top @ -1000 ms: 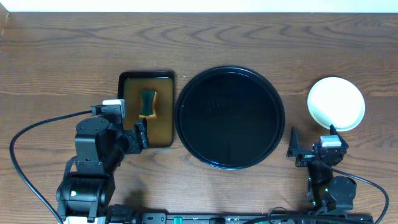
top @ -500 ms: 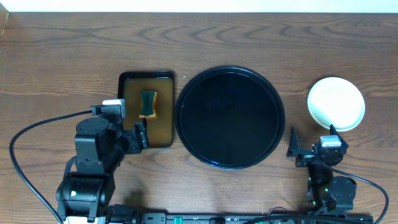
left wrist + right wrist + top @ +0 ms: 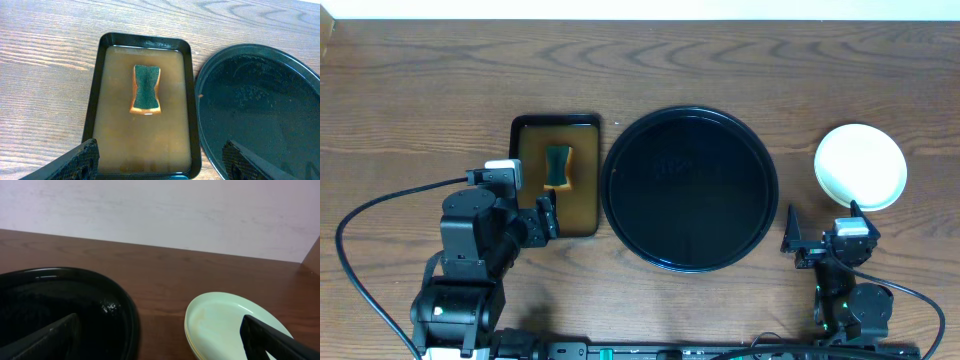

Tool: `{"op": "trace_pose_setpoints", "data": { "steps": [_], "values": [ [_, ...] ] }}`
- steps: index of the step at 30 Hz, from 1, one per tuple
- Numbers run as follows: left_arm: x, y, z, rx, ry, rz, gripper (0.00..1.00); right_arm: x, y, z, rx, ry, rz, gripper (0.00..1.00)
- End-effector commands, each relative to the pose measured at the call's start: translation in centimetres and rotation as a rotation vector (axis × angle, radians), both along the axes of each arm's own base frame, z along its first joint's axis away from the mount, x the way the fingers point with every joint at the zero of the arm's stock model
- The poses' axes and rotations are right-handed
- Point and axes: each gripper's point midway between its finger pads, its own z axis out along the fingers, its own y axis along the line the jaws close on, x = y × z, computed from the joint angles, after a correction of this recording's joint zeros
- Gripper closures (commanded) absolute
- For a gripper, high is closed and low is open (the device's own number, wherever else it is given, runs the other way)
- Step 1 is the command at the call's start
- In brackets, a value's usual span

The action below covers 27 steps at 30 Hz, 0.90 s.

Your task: Clean dirty plates on tray and stack at the side

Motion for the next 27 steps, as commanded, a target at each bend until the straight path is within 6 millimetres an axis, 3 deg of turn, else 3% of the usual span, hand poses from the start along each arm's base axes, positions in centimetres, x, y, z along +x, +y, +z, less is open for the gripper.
{"op": "trace_pose_setpoints", "data": {
  "steps": [1,7,15,20,27],
  "values": [
    [-0.3,0.4,0.4,0.016,-0.026,0.007,0.20,0.0,0.6,0.0,0.013,0.000,0.026,0.01],
    [-1.6,1.3,0.3,0.014,-0.078,0.040,0.20,0.0,0.6,0.0,0.013,0.000,0.026,0.01],
    [-2.9,2.2,-2.9,0.012,-0.168,0.080,0.20,0.0,0.6,0.0,0.013,0.000,0.026,0.01],
    [-2.3,2.1,-4.0,0.004,-0.313,0.079,0.20,0.0,0.6,0.0,0.013,0.000,0.026,0.01],
    [-1.0,2.2,-3.2,0.001,-0.548,0.082,0.20,0.0,0.6,0.0,0.013,0.000,0.026,0.01]
  ]
}}
